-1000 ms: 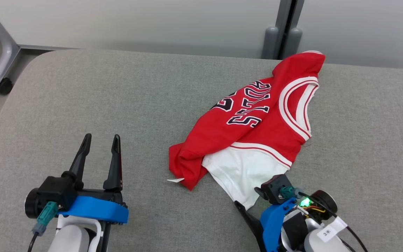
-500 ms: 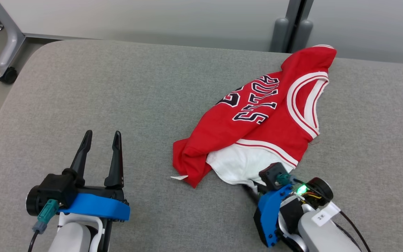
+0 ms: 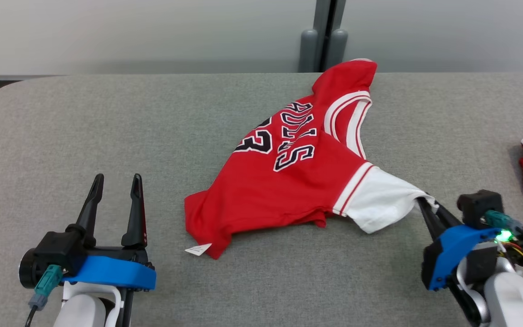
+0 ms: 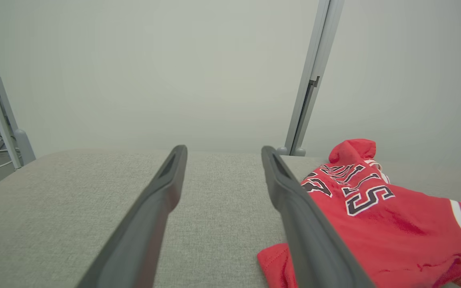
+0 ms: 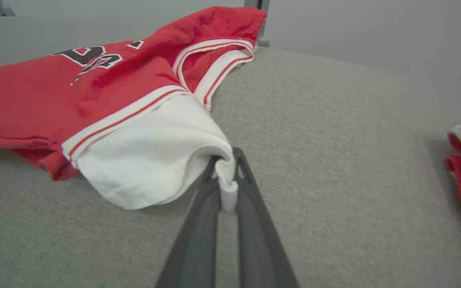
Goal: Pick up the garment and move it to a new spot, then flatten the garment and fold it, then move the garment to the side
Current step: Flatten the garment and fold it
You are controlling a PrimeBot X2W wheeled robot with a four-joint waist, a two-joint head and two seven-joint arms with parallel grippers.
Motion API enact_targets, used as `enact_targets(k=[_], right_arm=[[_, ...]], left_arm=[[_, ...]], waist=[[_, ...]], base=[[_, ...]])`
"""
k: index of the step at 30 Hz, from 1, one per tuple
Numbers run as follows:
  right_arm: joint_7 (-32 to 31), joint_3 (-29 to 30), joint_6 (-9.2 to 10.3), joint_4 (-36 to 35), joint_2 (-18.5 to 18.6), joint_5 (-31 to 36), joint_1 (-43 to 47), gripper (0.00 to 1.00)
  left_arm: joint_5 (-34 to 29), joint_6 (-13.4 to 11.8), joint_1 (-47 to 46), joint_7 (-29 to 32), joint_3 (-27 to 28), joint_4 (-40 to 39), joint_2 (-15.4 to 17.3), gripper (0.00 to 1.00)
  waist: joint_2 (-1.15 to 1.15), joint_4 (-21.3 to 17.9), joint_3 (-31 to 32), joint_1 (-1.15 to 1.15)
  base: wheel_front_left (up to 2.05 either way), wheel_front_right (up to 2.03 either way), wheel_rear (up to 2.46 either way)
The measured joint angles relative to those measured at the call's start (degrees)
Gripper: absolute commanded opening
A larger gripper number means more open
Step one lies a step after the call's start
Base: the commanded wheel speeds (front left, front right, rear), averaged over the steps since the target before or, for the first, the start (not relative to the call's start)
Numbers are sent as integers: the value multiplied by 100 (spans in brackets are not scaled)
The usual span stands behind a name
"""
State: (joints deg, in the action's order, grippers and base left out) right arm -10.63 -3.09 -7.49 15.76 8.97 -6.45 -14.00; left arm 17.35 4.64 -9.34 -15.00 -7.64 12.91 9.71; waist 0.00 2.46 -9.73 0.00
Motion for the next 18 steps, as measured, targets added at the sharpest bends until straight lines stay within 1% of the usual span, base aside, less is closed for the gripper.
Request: enact_targets(k=[3,6,8,11,12,13,18], right_arm=[[-190,485,0,-516,-29,120,341,0],[-327,924,0,-843,-60,216,711,0],[-383,1120,0,-1004,-126,305,931,0],[-441,1261,0,-1160,-285,320,1221,0],[-444,1267,0,-1171,-323,316,1283,58],[-447,1285,0,-1171,-353,290,1341,100],[-377,1528,0,-1152,-511,168,1553,100]], left_arm=[[16,-12,41,0,30,-27,33,100],[23,-22,77,0,34,-37,53,100],[31,-33,88,0,34,-53,58,100],[32,-59,107,1,31,-86,67,100],[33,-60,111,2,31,-98,70,100],[43,-63,122,3,32,-102,79,100],[103,-109,243,21,75,-126,113,100]], waist=[[0,-166,39,0],[0,-287,75,0],[0,-341,92,0],[0,-393,100,0],[0,-400,100,0],[0,-405,102,0],[0,-389,124,0]], base=[[0,0,0],[0,0,0],[0,0,0],[0,0,0],[0,0,0],[0,0,0],[0,0,0]])
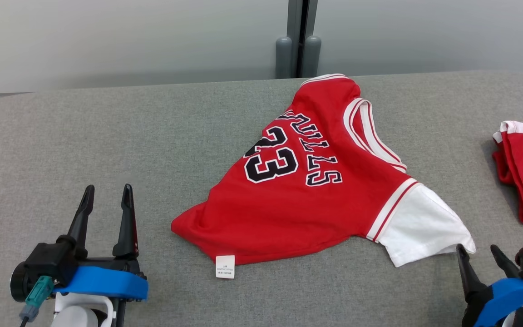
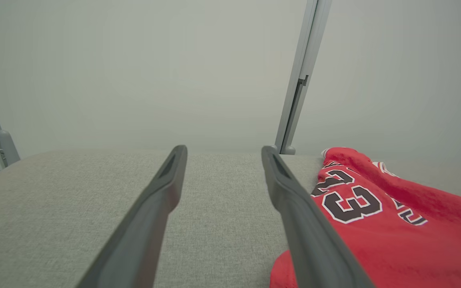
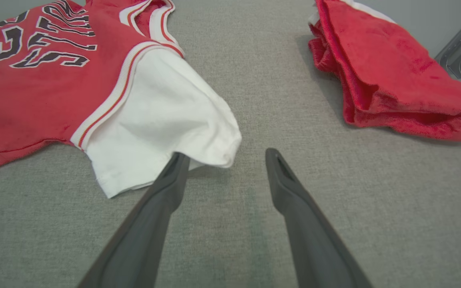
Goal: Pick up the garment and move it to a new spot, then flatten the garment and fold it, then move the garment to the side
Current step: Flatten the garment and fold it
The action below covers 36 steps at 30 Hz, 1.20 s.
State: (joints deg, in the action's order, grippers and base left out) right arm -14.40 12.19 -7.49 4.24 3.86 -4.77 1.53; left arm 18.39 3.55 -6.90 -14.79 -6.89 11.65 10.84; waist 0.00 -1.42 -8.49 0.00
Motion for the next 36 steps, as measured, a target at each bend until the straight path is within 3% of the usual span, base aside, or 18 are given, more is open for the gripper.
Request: enact_targets(k=[10,17,27,36], right_arm=[[814,119,1,-379,-82,-679,-7,100],[158,-213,1,224,-94,-809,-764,100],[-1302,-623,1,1578,-77,-280,-2875,100],[-1728,-706,0,2972,380,69,-4322,100]], left_arm=[[88,-55,217,7,32,-12,35,100],[112,-71,216,9,-32,-47,29,100],[77,-49,-23,59,-192,-132,41,100],[-5,52,-455,49,-503,-114,-76,100]], waist=[[0,71,92,0],[0,119,94,0],[0,367,-179,0],[0,900,-634,0]], base=[[0,0,0],[0,0,0],[0,0,0],[0,0,0]])
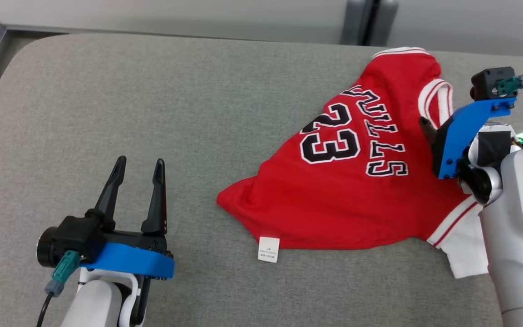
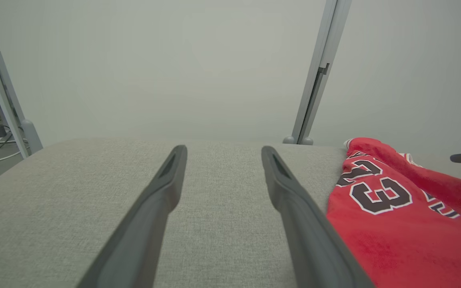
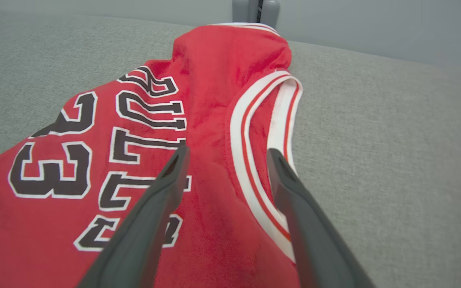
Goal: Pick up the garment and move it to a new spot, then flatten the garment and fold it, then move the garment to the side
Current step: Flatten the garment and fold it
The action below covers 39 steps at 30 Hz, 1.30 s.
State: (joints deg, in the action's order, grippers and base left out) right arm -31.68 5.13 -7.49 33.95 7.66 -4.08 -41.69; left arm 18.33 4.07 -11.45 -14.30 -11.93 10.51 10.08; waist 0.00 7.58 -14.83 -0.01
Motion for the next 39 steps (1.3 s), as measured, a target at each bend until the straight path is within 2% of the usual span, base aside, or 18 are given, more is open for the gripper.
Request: enact_targets(k=[9,11,12,17,23,28,29,30,34,39], right_arm=[[100,76,0,1109,313,344,-683,100],[156,69,0,1347,392,515,-842,15],[223,67,0,1389,417,559,-900,0],[726,364,-2,1563,580,768,-1028,0],[1145,1067,-1,1637,855,1154,-1162,0],[1503,1421,-1,1684,915,1236,-1198,0],[1616,1434,-1,1688,914,1232,-1198,6],[1705,1475,-1,1704,907,1203,-1200,100],[2098,1454,1,1805,832,985,-1176,100],[2642,948,0,1736,467,322,-850,100]], left_arm=[[-27,98,-335,-51,-158,116,-163,100],[-34,105,-408,-57,-166,164,-193,100],[-35,112,-415,-62,-165,174,-201,100],[-71,136,-460,-68,-102,196,-225,100],[-126,154,-482,-69,9,163,-263,100],[-156,187,-481,-69,51,170,-261,100],[-168,188,-481,-69,56,176,-261,100],[-170,198,-481,-69,65,183,-258,100],[-186,203,-475,-69,96,250,-233,100],[-187,204,-326,-70,179,368,-168,100]], waist=[[0,555,-545,0],[0,683,-671,0],[0,708,-705,0],[0,712,-792,0],[0,595,-783,0],[0,491,-732,0],[0,470,-715,0],[0,448,-694,0],[0,374,-547,0],[0,247,-260,0]], base=[[0,0,0],[0,0,0],[0,0,0],[0,0,0],[0,0,0],[0,0,0],[0,0,0],[0,0,0],[0,0,0],[0,0,0]])
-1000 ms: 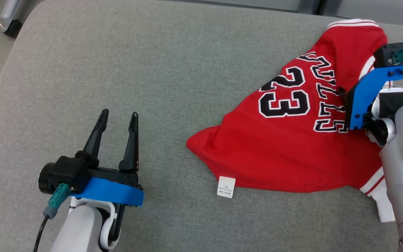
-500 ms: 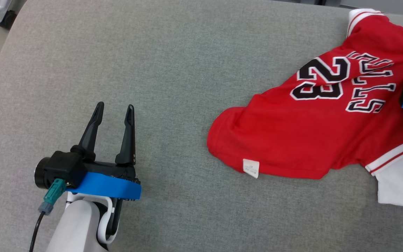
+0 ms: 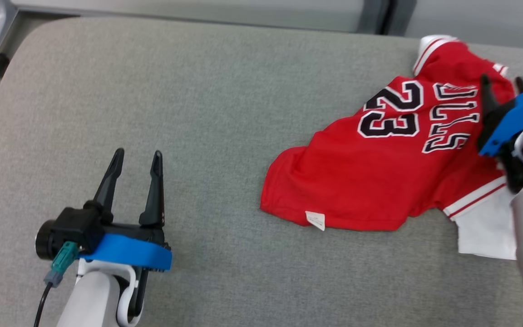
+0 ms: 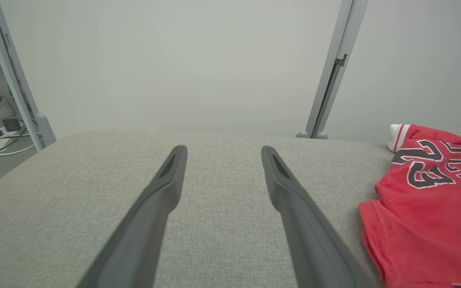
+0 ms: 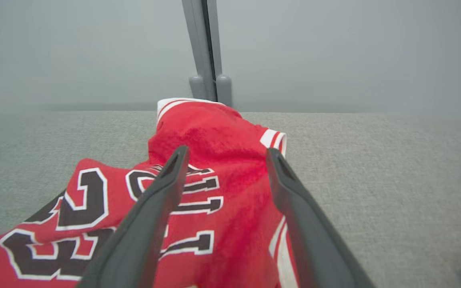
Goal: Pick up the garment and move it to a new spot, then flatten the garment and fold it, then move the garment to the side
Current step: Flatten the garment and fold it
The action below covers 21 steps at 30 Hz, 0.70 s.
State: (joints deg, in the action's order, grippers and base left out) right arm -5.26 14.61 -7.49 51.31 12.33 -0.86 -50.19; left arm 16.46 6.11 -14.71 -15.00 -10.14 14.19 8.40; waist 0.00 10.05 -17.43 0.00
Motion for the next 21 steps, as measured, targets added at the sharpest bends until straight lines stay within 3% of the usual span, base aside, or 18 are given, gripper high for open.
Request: enact_targets(k=[5,10,15,21], right_arm=[[425,-611,0,-654,-178,-869,806,100],[544,-914,0,-1746,-191,-1411,1990,100],[648,-889,1,-2940,-279,-1619,3146,100],[838,-748,1,-4088,-593,-1418,4174,100]], left_arm=[[1,-21,306,0,93,52,63,100],[18,-77,650,0,207,48,138,100],[71,-108,886,0,338,-9,141,100],[80,-130,1084,0,424,1,129,100]], waist=[[0,-205,343,1],[0,-471,671,1],[0,-728,956,2],[0,-941,1242,1]], base=[[0,0,0],[0,0,0],[0,0,0],[0,0,0]])
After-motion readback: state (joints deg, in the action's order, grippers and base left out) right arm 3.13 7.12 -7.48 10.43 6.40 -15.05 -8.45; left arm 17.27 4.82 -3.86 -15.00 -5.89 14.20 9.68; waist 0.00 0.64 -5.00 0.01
